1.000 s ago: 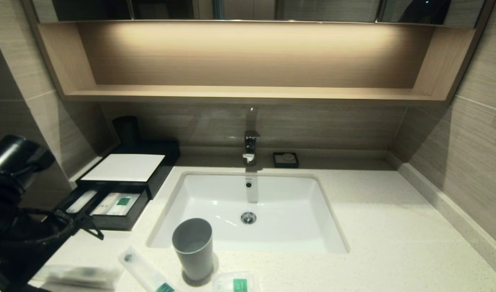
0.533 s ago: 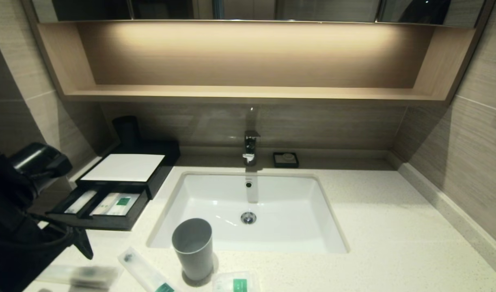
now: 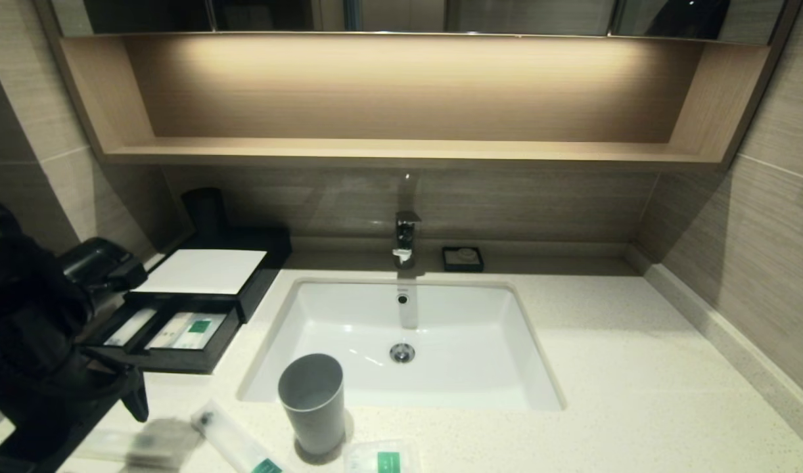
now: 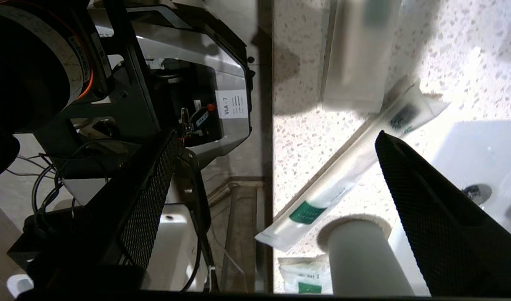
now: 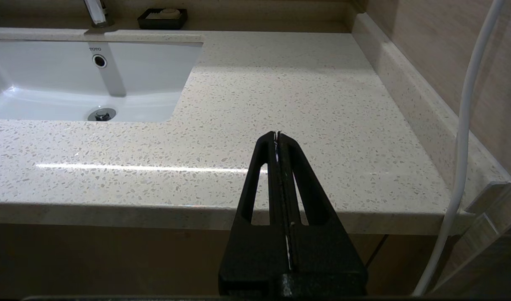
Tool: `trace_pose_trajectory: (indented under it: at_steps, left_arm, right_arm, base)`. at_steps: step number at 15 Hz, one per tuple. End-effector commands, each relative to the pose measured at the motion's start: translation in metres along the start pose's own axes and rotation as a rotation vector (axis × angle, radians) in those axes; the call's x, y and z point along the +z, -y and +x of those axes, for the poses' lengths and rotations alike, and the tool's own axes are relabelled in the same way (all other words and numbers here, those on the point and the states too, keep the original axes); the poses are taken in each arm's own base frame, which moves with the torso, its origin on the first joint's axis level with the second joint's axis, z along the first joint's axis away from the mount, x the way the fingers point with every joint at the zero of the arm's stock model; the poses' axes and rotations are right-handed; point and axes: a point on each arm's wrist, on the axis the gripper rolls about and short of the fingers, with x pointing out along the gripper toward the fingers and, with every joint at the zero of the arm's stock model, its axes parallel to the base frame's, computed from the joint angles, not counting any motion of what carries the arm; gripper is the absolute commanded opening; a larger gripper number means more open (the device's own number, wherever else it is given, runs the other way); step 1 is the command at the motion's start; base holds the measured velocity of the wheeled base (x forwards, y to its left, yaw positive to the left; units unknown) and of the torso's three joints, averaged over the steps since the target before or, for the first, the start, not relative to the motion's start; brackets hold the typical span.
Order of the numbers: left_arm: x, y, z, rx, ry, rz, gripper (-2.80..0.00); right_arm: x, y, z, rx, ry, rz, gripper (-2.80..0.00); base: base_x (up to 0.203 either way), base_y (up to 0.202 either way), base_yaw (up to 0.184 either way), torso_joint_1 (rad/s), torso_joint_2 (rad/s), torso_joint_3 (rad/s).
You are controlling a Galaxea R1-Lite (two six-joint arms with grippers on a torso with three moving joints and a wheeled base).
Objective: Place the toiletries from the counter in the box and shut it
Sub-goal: Pick up the bathroom toiletry
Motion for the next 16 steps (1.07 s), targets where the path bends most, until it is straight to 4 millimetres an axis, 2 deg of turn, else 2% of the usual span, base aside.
trace_pose_trajectory:
  at_steps: [1, 3, 8, 16]
  left_arm:
    - [0.0, 0.004, 0.007, 0.037, 0.01, -0.025, 0.0]
    - [0.001, 0.007, 0.012, 0.059, 0.01, -0.03, 0.0]
    - [0.004, 0.001, 0.018, 0.079, 0.01, -0.045, 0.0]
    - [0.028, -0.007, 0.036, 0.05, 0.012, -0.057, 0.0]
  right_arm:
    - [0.0, 0.0, 0.0, 0.0, -0.002, -0.001, -2.8]
    - [0.0, 0.0, 0.0, 0.0, -0.002, 0.001, -2.8]
    - [0.0, 0.0, 0.0, 0.0, -0.002, -0.001, -2.8]
    - [0.0, 0.0, 0.0, 0.001, -0.002, -0.001, -2.8]
  base:
    - [0.0, 0.0, 0.0, 0.0, 0.0, 0.0]
    - [0.0, 0.0, 0.0, 0.0, 0.0, 0.0]
    - [0.0, 0.0, 0.0, 0.0, 0.0, 0.0]
    - [0.0, 0.0, 0.0, 0.0, 0.0, 0.0]
